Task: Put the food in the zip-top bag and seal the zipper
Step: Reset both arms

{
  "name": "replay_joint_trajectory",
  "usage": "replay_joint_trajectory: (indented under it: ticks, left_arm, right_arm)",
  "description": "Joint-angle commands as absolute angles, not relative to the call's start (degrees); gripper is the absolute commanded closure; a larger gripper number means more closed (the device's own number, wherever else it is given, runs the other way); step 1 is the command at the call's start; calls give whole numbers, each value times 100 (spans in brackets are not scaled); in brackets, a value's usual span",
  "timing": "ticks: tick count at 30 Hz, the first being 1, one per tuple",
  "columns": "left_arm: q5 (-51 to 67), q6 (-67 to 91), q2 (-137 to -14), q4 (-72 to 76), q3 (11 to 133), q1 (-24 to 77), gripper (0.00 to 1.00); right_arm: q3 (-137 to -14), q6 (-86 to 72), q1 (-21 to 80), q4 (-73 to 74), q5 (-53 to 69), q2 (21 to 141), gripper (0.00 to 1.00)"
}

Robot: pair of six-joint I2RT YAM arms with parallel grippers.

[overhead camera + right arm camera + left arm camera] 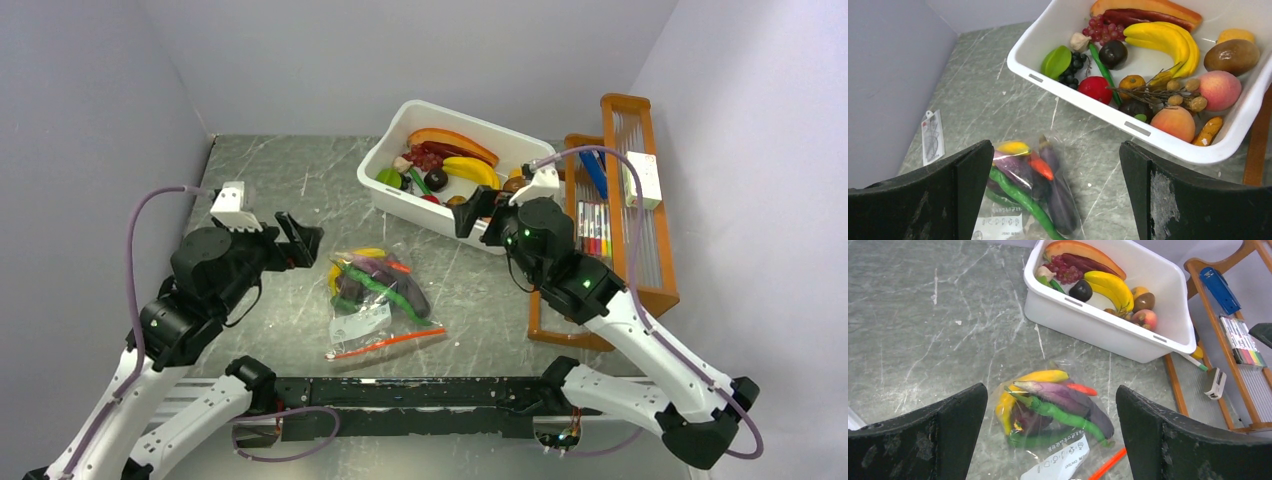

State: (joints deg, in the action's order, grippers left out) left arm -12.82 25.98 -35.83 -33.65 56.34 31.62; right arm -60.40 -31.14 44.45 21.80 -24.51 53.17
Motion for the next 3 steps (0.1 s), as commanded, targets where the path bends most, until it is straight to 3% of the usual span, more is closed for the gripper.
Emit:
replay_joint_trajectory:
  ticks: [1, 3]
  left_arm:
    - [-926, 2593, -3546, -3090, 5519, 3177, 1]
    - [-859, 2616, -3517, -2933, 5367, 3182, 1]
  right_arm:
    - [-6127, -3275, 4456, 2228, -2777, 5250, 0]
    - [-6143, -3304, 4459, 2291, -2803, 5280, 0]
